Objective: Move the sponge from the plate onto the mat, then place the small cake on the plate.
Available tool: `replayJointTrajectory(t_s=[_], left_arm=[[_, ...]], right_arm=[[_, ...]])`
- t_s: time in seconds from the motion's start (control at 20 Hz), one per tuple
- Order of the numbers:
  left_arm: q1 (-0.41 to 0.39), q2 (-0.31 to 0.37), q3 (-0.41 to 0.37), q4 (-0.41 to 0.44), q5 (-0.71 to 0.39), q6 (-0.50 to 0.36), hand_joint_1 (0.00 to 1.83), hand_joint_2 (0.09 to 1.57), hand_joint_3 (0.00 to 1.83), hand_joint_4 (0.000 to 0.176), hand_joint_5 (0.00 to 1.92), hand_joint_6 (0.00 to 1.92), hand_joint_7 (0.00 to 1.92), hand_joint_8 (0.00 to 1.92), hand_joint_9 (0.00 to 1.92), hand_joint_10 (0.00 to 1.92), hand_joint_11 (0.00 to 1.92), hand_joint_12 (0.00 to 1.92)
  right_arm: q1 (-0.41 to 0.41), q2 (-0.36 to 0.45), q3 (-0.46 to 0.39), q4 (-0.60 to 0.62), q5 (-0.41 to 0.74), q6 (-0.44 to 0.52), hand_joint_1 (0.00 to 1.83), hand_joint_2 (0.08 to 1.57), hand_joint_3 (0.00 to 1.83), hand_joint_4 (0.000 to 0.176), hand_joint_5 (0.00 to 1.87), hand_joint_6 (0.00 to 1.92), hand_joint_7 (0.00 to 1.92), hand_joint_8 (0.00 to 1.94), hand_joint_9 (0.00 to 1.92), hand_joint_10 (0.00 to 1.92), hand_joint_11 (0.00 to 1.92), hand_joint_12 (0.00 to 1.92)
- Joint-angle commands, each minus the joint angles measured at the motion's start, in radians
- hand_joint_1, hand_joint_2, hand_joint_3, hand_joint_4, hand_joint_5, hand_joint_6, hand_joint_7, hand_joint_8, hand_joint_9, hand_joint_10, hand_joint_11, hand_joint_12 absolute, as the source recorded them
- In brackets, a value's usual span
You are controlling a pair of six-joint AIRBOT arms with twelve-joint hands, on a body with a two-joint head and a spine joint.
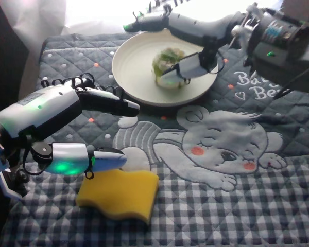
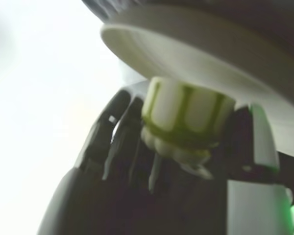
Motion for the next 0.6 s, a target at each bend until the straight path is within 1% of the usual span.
replayJointTrajectory(t_s=[0.0,0.05,0.1,0.15,0.2,0.25,0.3,0.35,0.4,0.45,0.5,0.55], left_arm=[[-0.007,-0.005,0.001,-0.008,-0.132,-0.013,0.89,1.02,0.0,0.0,0.74,0.01,0.72,0.01,0.64,0.02,0.08,1.18],[-0.006,-0.004,0.001,-0.013,-0.14,-0.013,0.89,1.02,0.0,0.0,0.75,0.02,0.74,0.02,0.65,0.02,0.08,1.18],[-0.004,-0.001,0.0,-0.023,-0.158,-0.013,0.9,1.02,0.01,0.0,0.76,0.01,0.74,0.01,0.64,0.02,0.07,1.17],[0.001,0.005,-0.001,-0.037,-0.186,-0.013,0.92,1.02,0.0,0.0,0.76,0.01,0.74,0.01,0.63,0.01,0.02,1.15],[0.005,0.011,-0.004,-0.045,-0.204,-0.013,0.96,1.0,0.0,0.0,0.76,0.01,0.73,0.01,0.61,0.0,0.0,1.04],[0.011,0.023,-0.008,-0.055,-0.231,-0.012,0.99,0.97,0.0,0.0,0.76,0.0,0.75,0.01,0.64,0.02,0.02,1.18],[0.021,0.042,-0.017,-0.077,-0.279,-0.003,1.0,0.99,0.0,0.0,0.74,0.0,0.74,0.0,0.66,0.02,0.04,1.25],[0.032,0.059,-0.028,-0.106,-0.328,0.019,0.88,1.02,0.0,0.0,0.66,0.0,0.67,0.0,0.63,0.01,0.05,1.3],[0.039,0.066,-0.034,-0.12,-0.349,0.026,0.83,1.04,0.0,0.0,0.6,0.0,0.65,0.0,0.62,0.0,0.08,1.27],[0.063,0.088,-0.051,-0.155,-0.43,0.04,0.8,1.02,0.0,0.0,0.56,0.0,0.6,0.0,0.58,0.0,0.05,1.28],[0.083,0.101,-0.061,-0.175,-0.486,0.04,0.8,1.03,0.0,0.0,0.51,0.0,0.55,0.0,0.55,0.0,0.05,1.21],[0.125,0.129,-0.083,-0.205,-0.585,0.04,0.79,1.05,0.0,0.0,0.41,0.0,0.47,0.0,0.48,0.0,0.04,1.17]], right_arm=[[0.012,0.048,-0.012,0.029,0.141,-0.001,1.09,0.93,0.0,0.104,0.25,0.0,0.21,0.0,0.12,0.0,0.0,0.19],[0.012,0.086,-0.036,0.029,0.167,-0.001,1.08,0.93,0.0,0.111,0.24,0.0,0.21,0.0,0.16,0.0,0.0,0.45],[-0.004,0.136,-0.071,0.044,0.21,-0.001,1.09,0.92,0.0,0.101,0.27,0.0,0.24,0.0,0.21,0.01,0.0,0.85],[-0.028,0.188,-0.108,0.065,0.265,0.001,1.09,0.92,0.0,0.097,0.28,0.0,0.25,0.01,0.23,0.01,0.0,0.93],[-0.043,0.216,-0.128,0.072,0.299,0.006,1.07,0.9,0.0,0.119,0.28,0.0,0.3,0.01,0.26,0.02,0.0,0.92],[-0.064,0.255,-0.153,0.084,0.351,0.015,1.01,0.93,0.0,0.131,0.25,0.0,0.3,0.01,0.26,0.01,0.0,0.88],[-0.103,0.315,-0.196,0.104,0.441,0.033,0.98,0.94,0.0,0.124,0.25,0.0,0.3,0.0,0.26,0.01,0.0,0.82],[-0.14,0.361,-0.231,0.12,0.526,0.038,0.98,0.96,0.0,0.101,0.24,0.0,0.27,0.01,0.18,0.02,0.0,0.51],[-0.154,0.377,-0.245,0.134,0.556,0.038,0.98,0.96,0.0,0.088,0.25,0.0,0.25,0.01,0.14,0.01,0.0,0.25],[-0.2,0.423,-0.285,0.166,0.647,0.038,0.96,0.96,0.0,0.099,0.25,0.0,0.23,0.01,0.1,0.01,0.0,0.08],[-0.227,0.448,-0.306,0.183,0.694,0.038,0.94,0.95,0.0,0.111,0.28,0.01,0.26,0.01,0.15,0.0,0.0,0.23],[-0.283,0.49,-0.343,0.218,0.789,0.038,0.93,0.95,0.0,0.119,0.27,0.0,0.26,0.01,0.14,0.0,0.0,0.19]])
